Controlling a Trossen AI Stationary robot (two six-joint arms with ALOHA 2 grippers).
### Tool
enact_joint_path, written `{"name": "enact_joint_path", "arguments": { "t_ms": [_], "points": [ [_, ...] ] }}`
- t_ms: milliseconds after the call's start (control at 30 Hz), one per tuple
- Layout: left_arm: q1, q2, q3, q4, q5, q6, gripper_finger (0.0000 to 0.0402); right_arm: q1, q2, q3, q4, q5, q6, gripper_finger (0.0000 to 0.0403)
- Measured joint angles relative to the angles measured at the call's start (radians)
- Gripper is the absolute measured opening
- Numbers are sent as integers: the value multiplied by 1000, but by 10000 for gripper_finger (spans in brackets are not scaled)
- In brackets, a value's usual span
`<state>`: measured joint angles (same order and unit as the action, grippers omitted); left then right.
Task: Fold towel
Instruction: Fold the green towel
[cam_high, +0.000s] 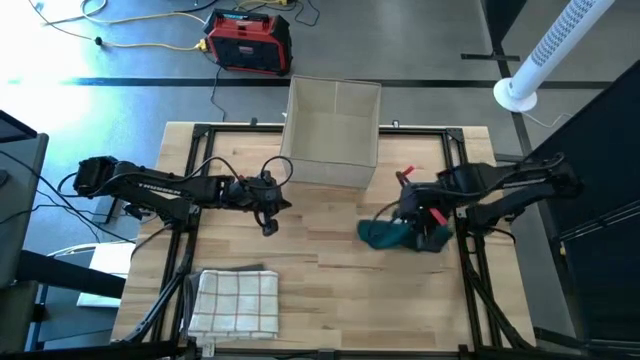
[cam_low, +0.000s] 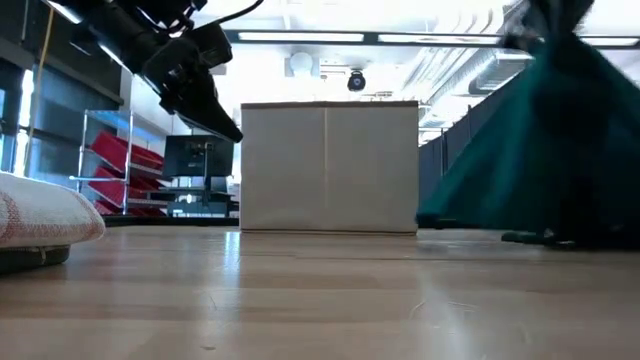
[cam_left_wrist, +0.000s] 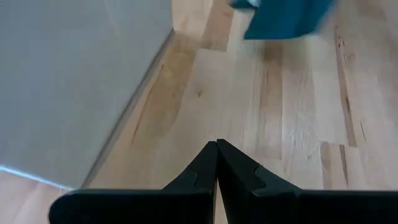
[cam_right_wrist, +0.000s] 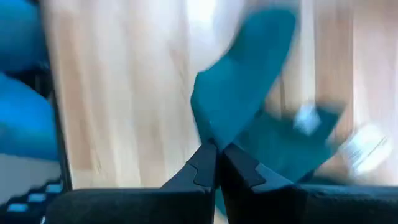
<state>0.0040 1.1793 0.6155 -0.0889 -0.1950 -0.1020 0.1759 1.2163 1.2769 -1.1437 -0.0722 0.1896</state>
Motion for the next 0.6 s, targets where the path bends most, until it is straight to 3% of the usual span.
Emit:
{"name": "enact_joint_path", "arguments": {
  "t_ms": [100, 167, 367, 600],
  "points": [
    [0, 0, 0, 16, -25, 0, 0, 11, 0, 101, 61, 107, -69, 0],
    [0, 0, 0, 16, -40, 0, 0, 10, -1, 175, 103, 120, -97, 0],
    [0, 0, 0, 12, -54, 0, 0, 36, -1, 320, 259, -49, -122, 0],
    [1, 0, 0, 12, -56, 25, 0, 124, 23, 331, 358, -66, -137, 0]
  ]
}}
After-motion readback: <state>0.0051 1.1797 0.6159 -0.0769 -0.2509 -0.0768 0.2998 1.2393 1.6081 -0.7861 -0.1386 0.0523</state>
